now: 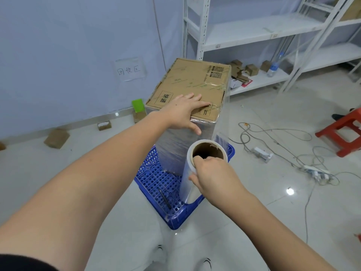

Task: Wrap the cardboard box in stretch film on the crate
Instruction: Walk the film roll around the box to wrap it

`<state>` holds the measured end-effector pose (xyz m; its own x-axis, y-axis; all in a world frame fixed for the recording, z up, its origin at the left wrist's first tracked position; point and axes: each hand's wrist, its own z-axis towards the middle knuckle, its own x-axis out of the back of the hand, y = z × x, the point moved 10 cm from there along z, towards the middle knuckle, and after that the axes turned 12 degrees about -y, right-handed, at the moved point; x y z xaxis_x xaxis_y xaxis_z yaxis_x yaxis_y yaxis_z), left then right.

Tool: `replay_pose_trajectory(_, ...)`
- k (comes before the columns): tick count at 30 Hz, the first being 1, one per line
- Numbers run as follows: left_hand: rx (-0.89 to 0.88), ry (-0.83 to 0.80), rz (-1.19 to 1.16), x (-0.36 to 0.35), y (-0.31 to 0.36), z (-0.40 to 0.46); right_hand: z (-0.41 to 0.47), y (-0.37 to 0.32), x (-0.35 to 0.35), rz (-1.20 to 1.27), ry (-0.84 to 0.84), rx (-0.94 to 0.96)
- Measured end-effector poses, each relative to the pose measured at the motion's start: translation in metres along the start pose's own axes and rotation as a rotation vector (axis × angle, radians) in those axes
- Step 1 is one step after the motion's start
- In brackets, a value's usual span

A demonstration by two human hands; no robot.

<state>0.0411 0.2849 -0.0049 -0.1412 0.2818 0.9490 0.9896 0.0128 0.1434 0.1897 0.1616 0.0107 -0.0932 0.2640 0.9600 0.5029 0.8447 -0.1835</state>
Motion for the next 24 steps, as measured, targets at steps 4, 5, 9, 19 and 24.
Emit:
replay_pose_trajectory(4,-0.121,-0.027,0.011,0.005,-0.015,-0.005,-0.001,-0.013,0.003,-0.103,0.100,-0.100)
replay_pose_trajectory(5,-0.150,-0.035,0.034,0.005,-0.022,-0.007,-0.001,-0.014,0.006,-0.115,0.138,-0.147)
replay_pose_trajectory(9,-0.274,-0.022,0.218,0.011,-0.053,-0.012,0.009,-0.008,0.003,-0.122,0.221,-0.338)
replay_pose_trajectory(19,-0.338,0.077,0.170,0.003,-0.101,-0.019,0.031,-0.018,0.002,-0.013,0.133,-0.658)
replay_pose_trajectory(24,-0.309,0.110,0.210,0.008,-0.095,-0.019,0.045,-0.028,0.004,-0.104,0.136,-0.762)
